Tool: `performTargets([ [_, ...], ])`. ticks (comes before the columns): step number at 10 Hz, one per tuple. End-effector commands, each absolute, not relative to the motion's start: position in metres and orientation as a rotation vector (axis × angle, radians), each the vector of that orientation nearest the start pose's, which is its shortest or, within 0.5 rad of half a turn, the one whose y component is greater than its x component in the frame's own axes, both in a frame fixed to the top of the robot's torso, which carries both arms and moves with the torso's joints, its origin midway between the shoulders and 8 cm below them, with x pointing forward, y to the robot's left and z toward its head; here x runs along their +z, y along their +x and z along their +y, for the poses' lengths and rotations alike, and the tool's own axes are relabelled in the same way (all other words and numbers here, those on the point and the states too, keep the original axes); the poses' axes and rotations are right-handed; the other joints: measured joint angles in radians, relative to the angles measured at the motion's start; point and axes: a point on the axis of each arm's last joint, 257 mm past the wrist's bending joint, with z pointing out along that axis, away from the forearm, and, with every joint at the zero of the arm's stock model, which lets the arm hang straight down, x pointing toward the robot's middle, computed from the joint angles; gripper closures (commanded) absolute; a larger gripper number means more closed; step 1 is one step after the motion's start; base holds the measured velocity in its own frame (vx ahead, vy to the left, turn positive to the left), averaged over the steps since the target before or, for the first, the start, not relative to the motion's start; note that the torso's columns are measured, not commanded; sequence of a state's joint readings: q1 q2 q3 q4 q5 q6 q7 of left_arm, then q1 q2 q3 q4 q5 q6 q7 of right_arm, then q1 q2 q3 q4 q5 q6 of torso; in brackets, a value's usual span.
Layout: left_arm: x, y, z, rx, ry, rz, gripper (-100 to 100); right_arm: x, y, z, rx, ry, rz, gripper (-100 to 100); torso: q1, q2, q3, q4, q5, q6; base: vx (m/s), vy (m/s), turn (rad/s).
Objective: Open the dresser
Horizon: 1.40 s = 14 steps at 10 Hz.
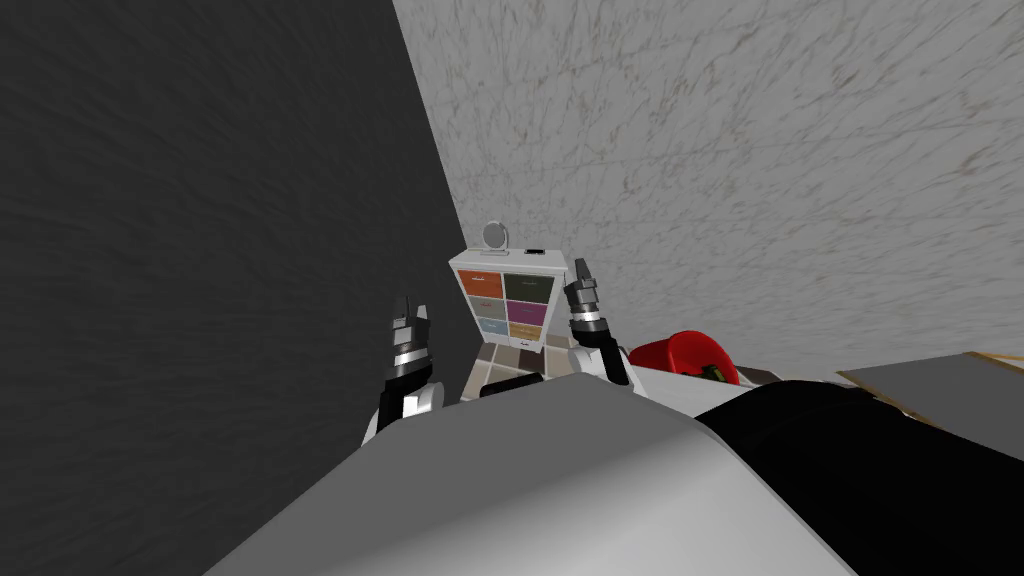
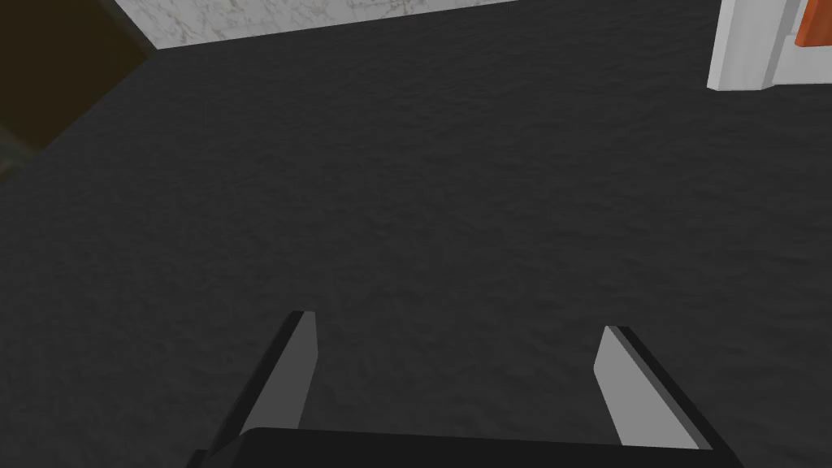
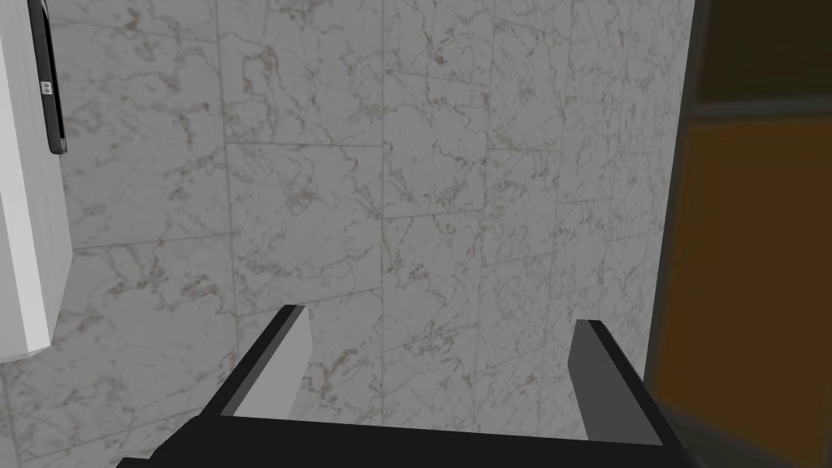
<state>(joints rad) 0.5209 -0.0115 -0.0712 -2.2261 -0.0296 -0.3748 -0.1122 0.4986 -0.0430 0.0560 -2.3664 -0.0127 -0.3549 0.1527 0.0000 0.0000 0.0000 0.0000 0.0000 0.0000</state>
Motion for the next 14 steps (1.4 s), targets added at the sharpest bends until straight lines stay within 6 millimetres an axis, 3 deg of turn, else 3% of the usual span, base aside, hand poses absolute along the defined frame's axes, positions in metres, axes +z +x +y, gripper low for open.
performTargets([
  [1, -0.033, 0.374, 0.26, -1.198, -0.762, 0.796, 0, 0.034, 0.353, -0.257, 1.215, 0.624, 0.723, 0, 0.0, 0.04, -0.082, 0.041, 0.0, 0.0, 0.0, 0.0, 0.0],
  [9, -0.033, 0.374, 0.26, -1.198, -0.761, 0.795, 0, 0.034, 0.353, -0.257, 1.215, 0.624, 0.722, 0, 0.0, 0.618, -1.234, 0.617, 0.0, 0.0, 0.0, 0.0, 0.0],
  [10, -0.038, 0.375, 0.257, -1.199, -0.744, 0.826, -100, 0.034, 0.353, -0.257, 1.215, 0.624, 0.722, 0, 0.0, 0.691, -1.382, 0.691, 0.0, 0.0, 0.035, 0.032, -0.012],
  [11, -0.042, 0.377, 0.255, -1.2, -0.733, 0.848, -100, 0.034, 0.353, -0.257, 1.215, 0.624, 0.723, 0, 0.002, 0.724, -1.452, 0.724, 0.001, 0.0, 0.057, 0.064, -0.018],
  [14, -0.06, 0.383, 0.249, -1.203, -0.716, 0.916, -100, 0.034, 0.353, -0.257, 1.215, 0.625, 0.723, 0, 0.001, 0.737, -1.477, 0.737, 0.0, 0.0, 0.077, 0.065, -0.017],
])
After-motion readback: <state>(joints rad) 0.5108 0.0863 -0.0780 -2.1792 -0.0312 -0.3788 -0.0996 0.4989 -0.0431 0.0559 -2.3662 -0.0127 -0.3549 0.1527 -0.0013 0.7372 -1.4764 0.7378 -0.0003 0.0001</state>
